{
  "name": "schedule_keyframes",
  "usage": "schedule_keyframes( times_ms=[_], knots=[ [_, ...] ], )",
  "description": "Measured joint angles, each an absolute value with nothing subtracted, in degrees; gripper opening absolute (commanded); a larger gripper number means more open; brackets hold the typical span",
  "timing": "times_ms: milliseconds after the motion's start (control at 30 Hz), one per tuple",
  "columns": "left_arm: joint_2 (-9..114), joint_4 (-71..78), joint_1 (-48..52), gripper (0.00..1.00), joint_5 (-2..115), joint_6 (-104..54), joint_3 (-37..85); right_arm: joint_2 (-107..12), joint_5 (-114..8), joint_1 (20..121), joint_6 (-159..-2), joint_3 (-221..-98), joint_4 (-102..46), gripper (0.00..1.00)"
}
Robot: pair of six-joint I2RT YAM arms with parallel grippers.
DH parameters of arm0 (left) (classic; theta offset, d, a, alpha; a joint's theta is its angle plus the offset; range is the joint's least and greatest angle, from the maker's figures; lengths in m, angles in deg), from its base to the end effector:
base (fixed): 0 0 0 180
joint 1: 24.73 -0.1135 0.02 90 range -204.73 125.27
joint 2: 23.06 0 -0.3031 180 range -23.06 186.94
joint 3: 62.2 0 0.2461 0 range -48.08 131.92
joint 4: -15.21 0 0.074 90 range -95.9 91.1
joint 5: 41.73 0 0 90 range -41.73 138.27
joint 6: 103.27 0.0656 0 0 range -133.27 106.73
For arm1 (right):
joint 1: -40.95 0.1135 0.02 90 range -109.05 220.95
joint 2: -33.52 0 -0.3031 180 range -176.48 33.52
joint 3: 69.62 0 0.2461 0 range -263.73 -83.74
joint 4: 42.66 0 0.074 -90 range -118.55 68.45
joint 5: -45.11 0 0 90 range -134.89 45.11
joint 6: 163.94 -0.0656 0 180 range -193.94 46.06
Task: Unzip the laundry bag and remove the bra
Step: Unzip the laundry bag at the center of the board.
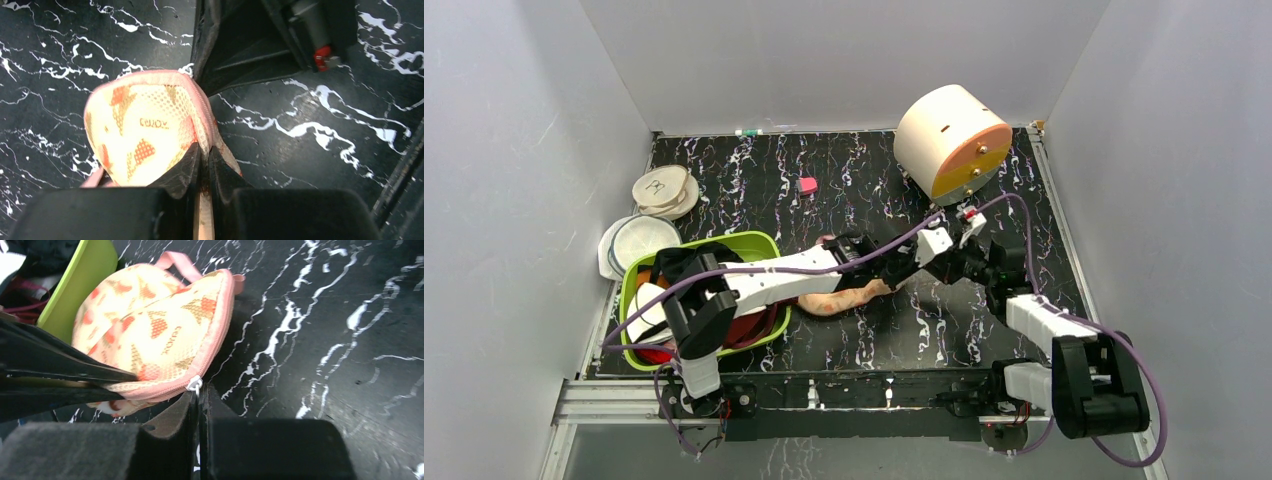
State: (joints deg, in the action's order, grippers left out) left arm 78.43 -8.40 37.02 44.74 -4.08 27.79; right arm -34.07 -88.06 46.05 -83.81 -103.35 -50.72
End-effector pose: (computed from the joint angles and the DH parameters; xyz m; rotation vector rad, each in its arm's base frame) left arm 0.2098 -0.3818 0.2812 1.2582 1.8271 -0.4488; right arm 0.2137 0.0641 0.2036 -0.4020 1.9667 0.9234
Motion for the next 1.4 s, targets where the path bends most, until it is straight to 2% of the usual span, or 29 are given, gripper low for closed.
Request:
schedule_keyframes(
  times_ms=[333, 400, 533, 700, 867, 1000, 1267, 1400],
  knots=[
    [83.6, -7.3, 35.9, 0.01, 43.2, -0.6, 33.8, -17.2, -81.9, 43.2, -85.5, -97.7, -48.4, 0.0],
    [83.5, -6.6, 36.0, 0.05, 42.5, -0.3, 33.8, -15.9, -81.7, 43.2, -86.1, -97.7, -48.4, 0.0],
    [82.0, -6.1, 35.8, 0.25, 43.2, -1.6, 31.7, -15.6, -83.4, 43.1, -86.0, -97.7, -48.0, 0.0],
    [77.0, -7.8, 35.2, 0.49, 46.5, -5.3, 25.0, -17.3, -91.1, 43.1, -86.1, -97.0, -51.9, 0.0],
    [76.0, -13.0, 34.7, 0.8, 48.3, -10.2, 23.2, -22.0, -97.5, 43.2, -88.8, -95.2, -60.0, 0.0],
    [74.9, -14.5, 34.6, 0.94, 51.1, -15.2, 23.5, -23.9, -99.0, 44.0, -89.6, -95.2, -63.4, 0.0],
    [74.6, -13.8, 34.4, 0.97, 52.5, -24.6, 29.3, -23.8, -99.5, 44.9, -90.4, -95.1, -66.5, 0.0],
    [74.8, -13.5, 34.2, 0.9, 51.9, -26.2, 29.4, -23.8, -99.5, 45.2, -90.4, -95.1, -66.7, 0.0]
  ],
)
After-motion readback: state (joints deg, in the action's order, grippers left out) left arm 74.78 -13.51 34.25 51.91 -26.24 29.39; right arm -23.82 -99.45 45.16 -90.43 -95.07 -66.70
